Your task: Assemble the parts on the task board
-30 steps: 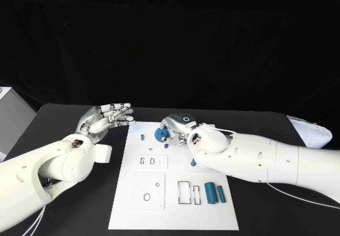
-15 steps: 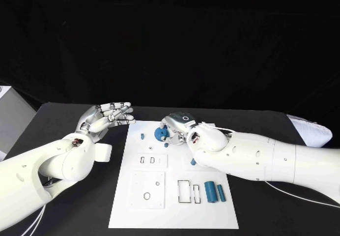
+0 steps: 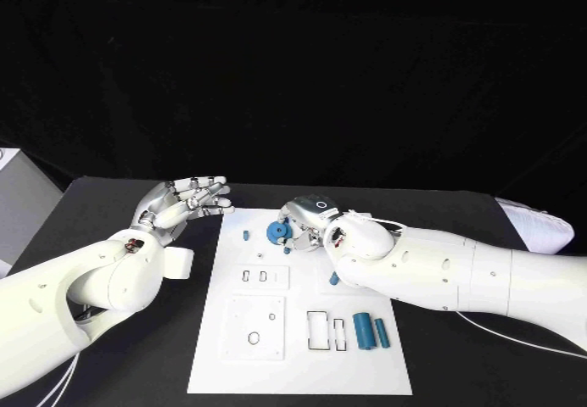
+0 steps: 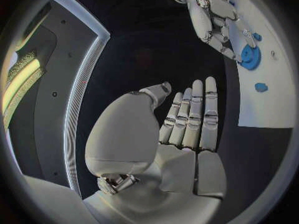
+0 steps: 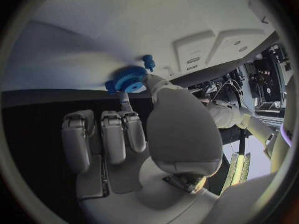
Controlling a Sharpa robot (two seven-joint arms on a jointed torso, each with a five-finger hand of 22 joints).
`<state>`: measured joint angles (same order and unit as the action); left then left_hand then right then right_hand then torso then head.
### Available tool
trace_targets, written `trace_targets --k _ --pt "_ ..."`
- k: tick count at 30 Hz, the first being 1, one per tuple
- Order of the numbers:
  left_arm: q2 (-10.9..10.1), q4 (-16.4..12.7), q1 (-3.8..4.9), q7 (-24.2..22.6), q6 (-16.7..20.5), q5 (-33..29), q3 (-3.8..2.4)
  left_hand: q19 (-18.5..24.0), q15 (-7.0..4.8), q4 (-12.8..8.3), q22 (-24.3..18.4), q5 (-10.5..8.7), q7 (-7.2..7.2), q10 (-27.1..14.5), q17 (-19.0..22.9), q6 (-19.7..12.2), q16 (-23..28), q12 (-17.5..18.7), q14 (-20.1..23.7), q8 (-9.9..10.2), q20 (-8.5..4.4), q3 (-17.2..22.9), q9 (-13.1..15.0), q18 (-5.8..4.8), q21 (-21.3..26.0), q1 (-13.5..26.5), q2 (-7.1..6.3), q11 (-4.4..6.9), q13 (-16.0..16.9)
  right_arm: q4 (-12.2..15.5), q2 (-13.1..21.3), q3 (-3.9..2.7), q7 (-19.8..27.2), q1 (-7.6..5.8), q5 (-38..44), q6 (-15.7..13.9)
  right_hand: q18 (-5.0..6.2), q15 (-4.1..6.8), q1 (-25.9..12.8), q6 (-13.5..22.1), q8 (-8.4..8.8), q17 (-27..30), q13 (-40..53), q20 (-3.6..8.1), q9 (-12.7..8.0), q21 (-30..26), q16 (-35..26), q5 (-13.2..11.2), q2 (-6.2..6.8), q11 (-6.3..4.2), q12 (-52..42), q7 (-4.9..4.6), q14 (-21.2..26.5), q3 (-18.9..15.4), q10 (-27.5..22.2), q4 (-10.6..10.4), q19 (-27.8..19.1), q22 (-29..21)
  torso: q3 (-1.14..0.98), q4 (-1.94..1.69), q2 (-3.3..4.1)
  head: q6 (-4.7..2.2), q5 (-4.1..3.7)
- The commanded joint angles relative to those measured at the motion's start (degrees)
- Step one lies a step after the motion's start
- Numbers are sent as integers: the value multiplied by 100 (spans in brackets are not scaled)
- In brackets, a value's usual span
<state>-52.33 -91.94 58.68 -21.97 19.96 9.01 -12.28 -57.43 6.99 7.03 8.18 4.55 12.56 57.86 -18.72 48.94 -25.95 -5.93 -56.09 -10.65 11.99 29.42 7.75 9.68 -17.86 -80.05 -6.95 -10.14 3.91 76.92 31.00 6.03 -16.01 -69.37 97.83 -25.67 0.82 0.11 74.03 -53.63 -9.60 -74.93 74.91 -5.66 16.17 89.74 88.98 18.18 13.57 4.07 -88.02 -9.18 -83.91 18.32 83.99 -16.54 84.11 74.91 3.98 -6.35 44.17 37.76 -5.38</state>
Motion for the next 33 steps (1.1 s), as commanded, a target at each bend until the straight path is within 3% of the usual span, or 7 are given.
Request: trace_targets --k 1,5,9,15,33 --pt "17 -21 2 -67 -42 28 -5 50 -12 -3 8 -26 131 36 -8 30 -23 36 47 1 9 33 -7 52 -39 32 -44 -19 -6 23 4 9 76 11 -48 226 -82 -34 -101 23 26 -1224 1303 -44 7 26 13 -13 -26 44 18 -5 -541 -58 379 -5 589 1509 4 2 1 2 2" --pt "12 -18 1 -80 -24 29 -6 51 -14 -17 12 -24 134 34 -11 28 -29 40 48 2 6 45 -8 54 -46 24 -43 -20 -7 34 12 11 64 11 -77 257 -82 -30 -285 14 28 -1235 1315 -43 2 26 16 128 -144 39 6 2 -544 -117 392 -10 589 1509 7 4 -1 3 -10" --pt "15 -16 1 -76 -35 27 -6 53 -14 -23 14 -24 135 34 -13 28 -33 41 49 3 6 51 -9 54 -51 24 -43 -20 -7 40 25 12 42 12 -101 261 -82 -27 -373 7 27 -1240 1320 -40 0 26 17 200 -202 35 2 5 -545 -121 397 -12 589 1509 -4 -6 0 3 4" --pt "12 -14 1 -84 -34 26 -6 53 -14 -23 14 -24 135 34 -13 28 -33 41 49 3 6 51 -9 54 -51 24 -43 -20 -7 67 65 13 -27 13 -179 279 -82 -21 -616 -21 19 -1261 1342 -35 -3 26 23 370 -319 27 -20 15 -550 -96 421 -16 589 1509 2 2 2 6 -5" --pt "8 -3 1 -91 -35 24 -6 62 -13 -48 23 -21 141 28 -18 23 -42 49 59 7 4 74 -11 53 -66 19 -44 -24 -8 260 235 13 -101 38 -544 173 -82 -3 -779 -99 -19 -1286 1391 -22 7 26 31 454 -400 5 -71 41 -556 -34 474 -13 589 1509 -5 3 5 23 5"
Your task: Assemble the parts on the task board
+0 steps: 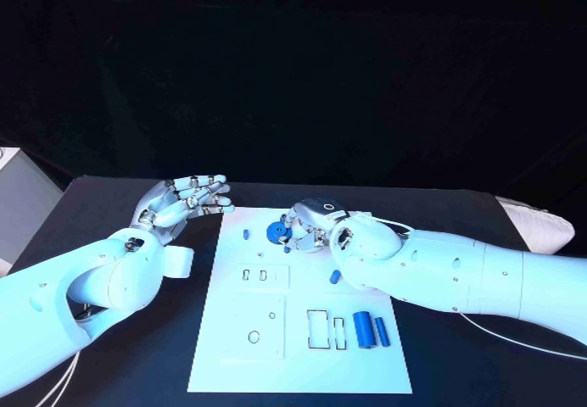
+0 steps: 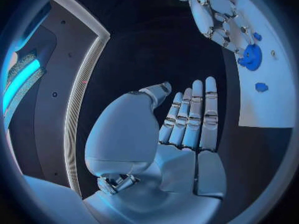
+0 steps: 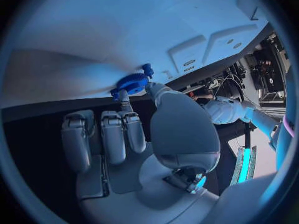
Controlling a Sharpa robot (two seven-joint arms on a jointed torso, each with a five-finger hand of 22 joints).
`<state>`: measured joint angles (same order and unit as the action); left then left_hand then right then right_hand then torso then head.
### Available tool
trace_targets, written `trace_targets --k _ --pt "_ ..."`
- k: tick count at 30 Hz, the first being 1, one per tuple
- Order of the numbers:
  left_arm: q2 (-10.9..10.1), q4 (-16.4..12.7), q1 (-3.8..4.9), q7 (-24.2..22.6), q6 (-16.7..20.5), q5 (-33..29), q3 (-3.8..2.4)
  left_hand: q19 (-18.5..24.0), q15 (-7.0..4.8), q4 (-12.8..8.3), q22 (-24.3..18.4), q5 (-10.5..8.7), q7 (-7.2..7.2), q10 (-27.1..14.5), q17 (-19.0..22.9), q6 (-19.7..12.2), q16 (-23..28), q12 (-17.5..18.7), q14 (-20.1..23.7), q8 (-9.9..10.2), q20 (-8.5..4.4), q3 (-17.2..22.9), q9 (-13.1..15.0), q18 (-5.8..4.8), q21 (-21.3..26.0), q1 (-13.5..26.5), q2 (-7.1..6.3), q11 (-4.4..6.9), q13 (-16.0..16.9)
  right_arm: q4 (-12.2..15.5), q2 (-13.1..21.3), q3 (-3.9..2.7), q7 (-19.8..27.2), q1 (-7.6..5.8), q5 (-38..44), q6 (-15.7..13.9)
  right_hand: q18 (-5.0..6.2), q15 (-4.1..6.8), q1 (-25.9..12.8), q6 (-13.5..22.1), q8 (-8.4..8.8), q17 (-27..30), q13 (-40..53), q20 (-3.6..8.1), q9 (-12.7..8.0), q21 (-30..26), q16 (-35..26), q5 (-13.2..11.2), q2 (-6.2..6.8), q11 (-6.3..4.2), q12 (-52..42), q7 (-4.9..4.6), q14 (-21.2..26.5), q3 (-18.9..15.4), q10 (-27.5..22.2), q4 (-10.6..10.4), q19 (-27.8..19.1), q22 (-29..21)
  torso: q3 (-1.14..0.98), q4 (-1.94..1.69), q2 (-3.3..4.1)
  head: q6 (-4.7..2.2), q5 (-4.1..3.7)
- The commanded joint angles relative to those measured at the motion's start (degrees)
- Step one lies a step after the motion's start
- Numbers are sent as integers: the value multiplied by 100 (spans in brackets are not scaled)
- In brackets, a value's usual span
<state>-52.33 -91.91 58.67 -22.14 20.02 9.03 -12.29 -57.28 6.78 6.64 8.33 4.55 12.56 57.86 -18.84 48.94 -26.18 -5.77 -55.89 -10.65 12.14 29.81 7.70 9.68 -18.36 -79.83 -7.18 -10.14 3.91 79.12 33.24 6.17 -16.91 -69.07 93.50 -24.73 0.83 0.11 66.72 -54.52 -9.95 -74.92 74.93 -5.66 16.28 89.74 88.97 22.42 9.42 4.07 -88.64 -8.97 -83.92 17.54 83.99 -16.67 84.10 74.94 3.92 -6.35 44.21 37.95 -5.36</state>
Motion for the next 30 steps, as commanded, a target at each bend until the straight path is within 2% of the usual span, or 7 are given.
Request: trace_targets --k 1,10,15,22,24,27,30 --pt "8 -5 2 -74 -40 22 -5 46 7 -9 8 -21 141 28 -7 22 -19 32 39 7 -12 35 -6 53 -17 -4 -22 -24 -8 48 19 0 -13 10 -115 76 -83 -3 -48 -11 16 -1287 1388 -22 -4 26 31 29 15 5 -10 19 -556 44 474 0 590 1506 0 4 1 5 3" --pt "9 1 2 -76 -36 21 -5 51 8 -22 12 -21 142 27 -8 22 -22 35 44 7 -12 44 -7 52 -23 -7 -24 -25 -9 90 74 0 -7 18 -174 -22 -83 -2 -59 -16 13 -1282 1389 -21 -3 26 30 39 11 4 -10 21 -555 50 475 0 590 1506 1 2 0 13 -6" --pt "9 7 1 -77 -38 21 -5 51 8 -22 12 -21 142 27 -8 22 -22 35 44 7 -12 44 -7 52 -23 -7 -24 -25 -9 189 171 -1 50 22 -188 -423 -83 3 -77 -31 6 -1298 1403 -17 -1 26 34 68 8 -2 -25 27 -558 65 490 5 590 1506 1 -2 1 12 -12" --pt "-6 31 0 -78 -29 21 -5 51 8 -22 12 -21 142 27 -8 22 -22 35 44 7 -12 44 -7 52 -23 -7 -24 -25 -9 482 519 -38 327 10 -625 -988 -83 4 -84 -34 4 -1275 1397 -16 -1 26 27 74 10 -4 -19 28 -553 68 484 5 590 1506 -1 19 -14 -7 -18" --pt "-9 38 -1 -76 -28 22 -5 51 8 -22 12 -21 142 27 -8 22 -22 35 44 7 -12 44 -7 52 -23 -7 -24 -25 -9 558 636 -53 456 -4 -947 -1037 -83 8 -49 -22 12 -1261 1394 -11 -5 26 22 21 30 -6 -15 29 -550 97 480 31 590 1506 -2 25 -19 -18 -19" --pt "-19 41 -2 -73 -25 23 -5 51 8 -22 12 -21 142 27 -8 22 -22 35 44 7 -12 44 -7 52 -23 -7 -24 -25 -9 640 814 -70 738 -38 -1468 -1028 -83 9 84 -3 23 -1238 1387 -6 -12 26 14 -79 71 -4 -6 23 -544 189 472 91 590 1506 -18 47 -25 -26 -9" --pt "-27 50 -6 -71 -20 25 -4 57 9 -33 16 -22 143 26 -10 20 -25 38 50 9 -12 53 -8 51 -31 -6 -27 -26 -9 685 1054 -81 1257 -114 -2192 -841 -83 2 240 18 37 -1235 1374 -10 -20 26 12 -188 140 7 8 9 -543 268 457 176 590 1506 -32 65 -34 -30 -15"
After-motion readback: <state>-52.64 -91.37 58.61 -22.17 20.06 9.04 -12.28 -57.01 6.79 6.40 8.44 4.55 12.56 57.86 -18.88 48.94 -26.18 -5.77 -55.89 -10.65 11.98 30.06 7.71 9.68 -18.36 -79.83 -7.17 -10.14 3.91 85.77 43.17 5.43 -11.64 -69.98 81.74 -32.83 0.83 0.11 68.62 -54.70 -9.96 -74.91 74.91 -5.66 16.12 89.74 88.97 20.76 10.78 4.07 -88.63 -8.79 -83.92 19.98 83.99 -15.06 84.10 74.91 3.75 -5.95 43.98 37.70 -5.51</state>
